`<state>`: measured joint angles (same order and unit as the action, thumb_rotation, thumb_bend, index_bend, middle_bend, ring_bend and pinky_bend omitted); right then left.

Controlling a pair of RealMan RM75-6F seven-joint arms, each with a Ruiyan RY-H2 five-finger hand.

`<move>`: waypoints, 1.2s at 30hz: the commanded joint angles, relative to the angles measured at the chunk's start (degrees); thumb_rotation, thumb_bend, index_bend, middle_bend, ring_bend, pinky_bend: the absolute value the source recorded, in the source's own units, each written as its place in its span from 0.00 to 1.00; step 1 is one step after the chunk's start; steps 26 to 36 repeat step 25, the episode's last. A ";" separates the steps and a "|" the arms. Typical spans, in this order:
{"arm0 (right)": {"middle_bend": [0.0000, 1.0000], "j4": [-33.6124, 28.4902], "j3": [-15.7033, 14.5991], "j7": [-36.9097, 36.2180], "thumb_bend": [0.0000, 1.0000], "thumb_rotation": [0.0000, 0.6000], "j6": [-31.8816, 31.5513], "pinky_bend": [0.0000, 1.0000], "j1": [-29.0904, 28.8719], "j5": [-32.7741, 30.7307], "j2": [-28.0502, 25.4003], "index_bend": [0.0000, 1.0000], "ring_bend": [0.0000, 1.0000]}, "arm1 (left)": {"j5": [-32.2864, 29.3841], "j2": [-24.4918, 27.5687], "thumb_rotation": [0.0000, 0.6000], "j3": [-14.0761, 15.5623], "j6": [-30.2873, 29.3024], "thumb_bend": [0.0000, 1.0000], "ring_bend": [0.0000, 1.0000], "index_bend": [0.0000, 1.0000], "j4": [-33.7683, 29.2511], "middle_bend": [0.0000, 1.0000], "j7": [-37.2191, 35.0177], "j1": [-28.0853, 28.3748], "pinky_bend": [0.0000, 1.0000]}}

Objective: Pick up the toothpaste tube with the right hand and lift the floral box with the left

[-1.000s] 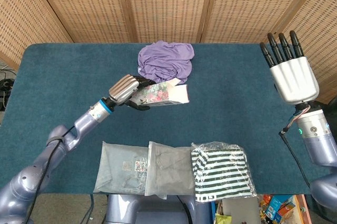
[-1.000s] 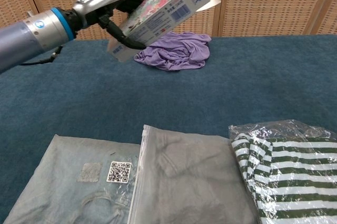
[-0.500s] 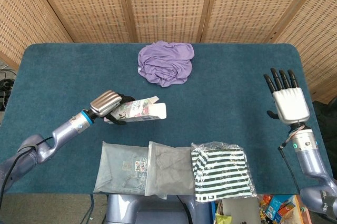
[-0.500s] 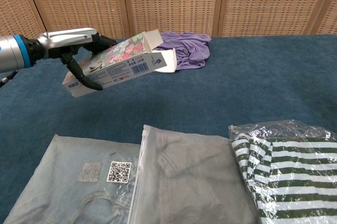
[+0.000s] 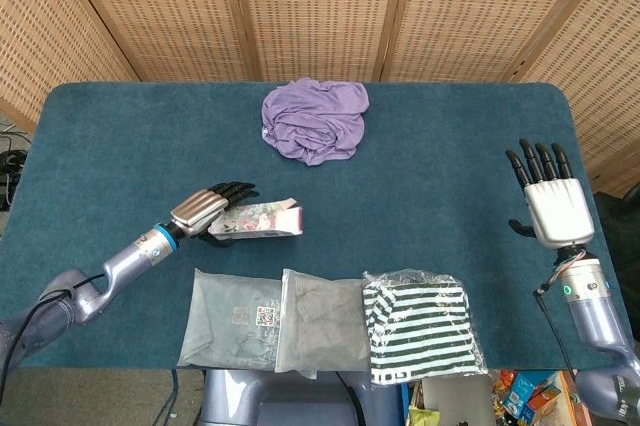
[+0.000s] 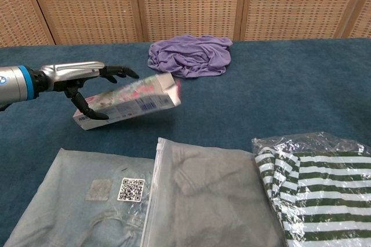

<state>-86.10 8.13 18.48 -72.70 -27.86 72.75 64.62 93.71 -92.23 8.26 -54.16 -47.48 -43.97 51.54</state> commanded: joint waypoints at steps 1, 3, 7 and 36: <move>0.00 -1.20 -0.11 -2.14 0.00 1.00 -2.15 0.00 1.62 1.54 -0.58 0.00 0.00 | -3.12 4.42 1.00 -2.20 -0.14 0.27 0.00 0.00 -6.78 0.00 5.49 -1.40 0.00; 0.00 -1.62 -0.35 -3.34 0.00 1.00 -3.37 0.00 2.53 2.52 -0.82 0.00 0.00 | -4.92 6.04 1.00 -3.51 -2.00 0.27 0.00 0.00 -9.50 0.00 9.03 -2.99 0.00; 0.00 -2.18 -1.85 -8.22 0.00 1.00 -7.27 0.00 5.70 6.26 -1.36 0.00 0.00 | -10.11 13.93 1.00 -6.01 -9.88 0.26 0.00 0.00 -21.03 0.00 19.93 -9.53 0.00; 0.00 -5.67 -5.97 -12.61 0.00 1.00 -19.25 0.00 16.21 14.17 -1.08 0.00 0.00 | -20.32 32.97 1.00 -3.00 -36.42 0.23 0.00 0.00 -59.17 0.00 54.15 -34.36 0.00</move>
